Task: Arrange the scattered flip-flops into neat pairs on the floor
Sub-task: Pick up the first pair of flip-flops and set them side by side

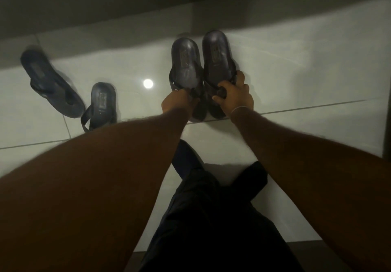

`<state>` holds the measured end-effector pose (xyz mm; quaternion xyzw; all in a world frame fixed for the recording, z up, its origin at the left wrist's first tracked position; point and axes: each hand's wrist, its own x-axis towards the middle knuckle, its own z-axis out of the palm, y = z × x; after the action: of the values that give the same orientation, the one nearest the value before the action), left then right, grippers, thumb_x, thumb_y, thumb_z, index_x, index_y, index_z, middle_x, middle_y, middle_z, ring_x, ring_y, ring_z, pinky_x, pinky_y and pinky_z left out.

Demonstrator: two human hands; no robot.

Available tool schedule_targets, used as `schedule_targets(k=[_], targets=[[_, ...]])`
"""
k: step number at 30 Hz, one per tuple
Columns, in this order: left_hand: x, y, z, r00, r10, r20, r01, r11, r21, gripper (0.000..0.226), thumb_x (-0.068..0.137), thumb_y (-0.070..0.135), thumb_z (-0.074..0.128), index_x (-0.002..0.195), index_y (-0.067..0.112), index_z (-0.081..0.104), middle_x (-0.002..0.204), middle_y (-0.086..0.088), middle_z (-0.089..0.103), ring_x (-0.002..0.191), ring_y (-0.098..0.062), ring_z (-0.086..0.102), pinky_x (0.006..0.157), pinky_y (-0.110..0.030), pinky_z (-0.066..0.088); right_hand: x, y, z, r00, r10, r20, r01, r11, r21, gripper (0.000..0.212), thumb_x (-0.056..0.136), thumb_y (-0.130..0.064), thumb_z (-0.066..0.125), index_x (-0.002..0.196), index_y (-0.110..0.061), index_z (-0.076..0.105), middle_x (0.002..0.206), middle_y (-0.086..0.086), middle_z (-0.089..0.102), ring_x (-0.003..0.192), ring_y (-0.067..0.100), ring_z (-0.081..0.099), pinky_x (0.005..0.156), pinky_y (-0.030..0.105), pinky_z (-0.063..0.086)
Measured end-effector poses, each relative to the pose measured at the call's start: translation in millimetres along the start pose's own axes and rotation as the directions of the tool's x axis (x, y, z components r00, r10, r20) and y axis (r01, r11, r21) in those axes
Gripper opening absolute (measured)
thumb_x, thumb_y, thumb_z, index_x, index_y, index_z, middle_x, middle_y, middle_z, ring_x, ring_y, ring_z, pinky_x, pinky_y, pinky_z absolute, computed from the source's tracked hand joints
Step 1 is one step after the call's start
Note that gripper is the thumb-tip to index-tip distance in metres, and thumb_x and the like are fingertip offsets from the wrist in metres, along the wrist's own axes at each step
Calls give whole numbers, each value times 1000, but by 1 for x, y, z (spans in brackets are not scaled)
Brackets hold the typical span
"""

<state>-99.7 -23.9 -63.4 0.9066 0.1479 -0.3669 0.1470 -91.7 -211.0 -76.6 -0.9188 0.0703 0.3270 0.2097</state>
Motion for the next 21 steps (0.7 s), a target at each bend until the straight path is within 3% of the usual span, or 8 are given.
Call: schedule_targets(k=[4,6,9,12,13,15,18,21], targets=[[4,0,0,1000,7,22,-7,1000,1,43,105,51,60,131,19,69,122,-6,74,109,-27,71,94,-38,53,2,1,-1,1000,-11,14,12,999,-53,46,90,-48,77,130,-31,62,170,9,19,131,42,49,107,52,50],[2,1,-5,1000,27,14,-27,999,40,41,105,52,59,128,21,70,117,-5,75,98,-23,68,84,-35,50,1,0,-1,999,-19,28,21,998,-66,49,91,-50,76,135,-32,59,172,10,16,132,43,49,107,53,49],[-16,0,-23,993,95,-67,-83,985,153,37,107,52,53,121,24,71,101,-1,73,79,-16,58,73,-32,42,-7,-2,-6,999,-26,-22,24,997,-76,60,93,-53,72,146,-36,50,175,12,9,137,46,47,112,55,47],[-55,-10,-40,994,87,-72,-72,979,189,44,110,53,41,122,19,65,79,2,62,69,-18,57,66,-34,40,-40,-9,-17,996,-49,-79,36,987,-154,74,95,-54,69,159,-38,33,177,14,1,152,50,29,122,60,34],[-72,-14,-46,995,77,-55,-65,979,192,48,110,56,38,133,20,60,81,1,62,73,-22,60,68,-35,41,-55,-13,-20,993,-89,-77,74,980,-184,78,95,-54,68,161,-38,29,177,15,0,155,51,24,124,63,29],[-107,-26,-60,998,62,-14,-59,980,189,59,109,61,37,154,24,45,107,-6,71,95,-30,69,75,-39,45,-85,-23,-31,982,-174,-69,153,958,-243,85,96,-54,66,165,-35,21,177,16,-2,157,52,18,125,66,23],[-155,-50,-81,995,102,-8,-99,980,174,66,107,58,41,163,24,34,139,-11,67,122,-34,64,98,-46,49,-125,-45,-50,976,-215,-42,196,943,-269,90,99,-58,59,168,-35,6,178,14,-9,160,49,9,126,68,17],[-185,-77,-103,995,100,-27,-94,984,151,72,106,56,41,168,22,26,163,-9,49,153,-30,41,126,-49,30,-153,-74,-68,975,-213,-63,189,945,-267,92,100,-63,52,168,-36,-4,178,12,-9,162,45,7,126,67,17]])
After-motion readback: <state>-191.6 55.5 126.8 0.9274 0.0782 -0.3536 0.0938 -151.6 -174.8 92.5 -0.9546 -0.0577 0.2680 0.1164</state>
